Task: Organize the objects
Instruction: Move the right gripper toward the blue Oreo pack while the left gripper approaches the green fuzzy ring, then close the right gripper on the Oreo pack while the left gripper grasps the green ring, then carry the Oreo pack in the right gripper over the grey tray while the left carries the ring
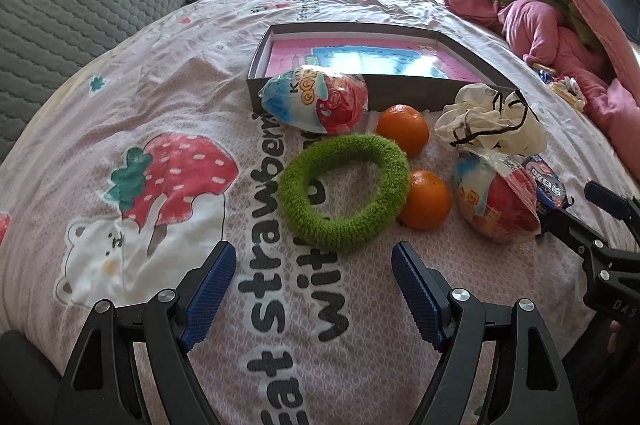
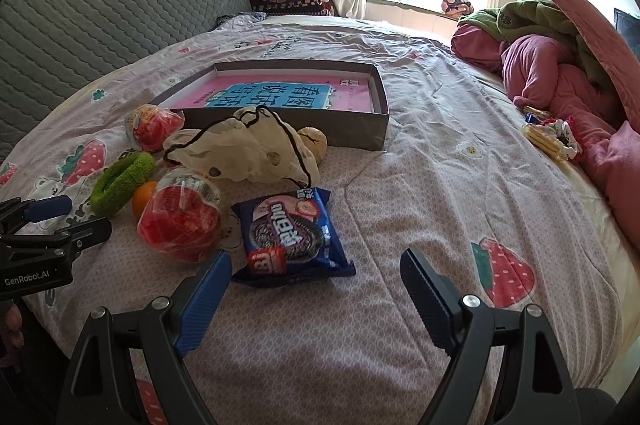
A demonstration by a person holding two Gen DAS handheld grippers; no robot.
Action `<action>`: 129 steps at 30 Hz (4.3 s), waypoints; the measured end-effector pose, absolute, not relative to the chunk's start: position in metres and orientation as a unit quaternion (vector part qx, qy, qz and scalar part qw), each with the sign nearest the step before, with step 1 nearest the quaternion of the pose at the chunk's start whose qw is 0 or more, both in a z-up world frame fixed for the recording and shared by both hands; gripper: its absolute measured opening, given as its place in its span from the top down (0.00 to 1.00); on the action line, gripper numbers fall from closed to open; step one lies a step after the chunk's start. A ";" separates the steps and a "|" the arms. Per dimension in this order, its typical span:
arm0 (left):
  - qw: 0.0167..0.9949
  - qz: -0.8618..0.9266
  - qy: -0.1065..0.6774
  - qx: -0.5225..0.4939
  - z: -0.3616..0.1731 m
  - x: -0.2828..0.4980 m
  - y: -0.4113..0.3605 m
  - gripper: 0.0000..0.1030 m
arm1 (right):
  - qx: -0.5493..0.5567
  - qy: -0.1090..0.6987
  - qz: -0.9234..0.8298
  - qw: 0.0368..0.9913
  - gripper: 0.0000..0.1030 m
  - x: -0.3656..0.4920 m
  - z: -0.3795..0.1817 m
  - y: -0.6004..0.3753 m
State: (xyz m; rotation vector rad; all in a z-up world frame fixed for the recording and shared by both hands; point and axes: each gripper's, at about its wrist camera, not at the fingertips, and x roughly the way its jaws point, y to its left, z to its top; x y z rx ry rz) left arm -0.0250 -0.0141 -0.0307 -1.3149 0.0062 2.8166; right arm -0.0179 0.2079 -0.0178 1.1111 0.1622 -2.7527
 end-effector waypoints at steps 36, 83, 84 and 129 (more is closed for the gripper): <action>0.062 0.903 -0.001 -0.424 -0.039 -0.064 -0.009 0.60 | 0.409 0.069 -0.900 0.136 0.34 -0.050 -0.038 0.192; 0.114 0.919 -0.063 -0.371 -0.007 -0.025 -0.017 0.72 | 0.353 0.018 -0.919 0.177 0.50 -0.029 -0.013 0.207; 0.114 0.921 -0.063 -0.367 -0.006 -0.025 -0.017 0.72 | 0.345 0.015 -0.921 0.179 0.50 -0.028 -0.009 0.208; 0.112 0.939 -0.051 -0.321 0.029 -0.100 -0.006 0.70 | 0.281 0.028 -0.939 0.194 0.50 -0.094 0.036 0.199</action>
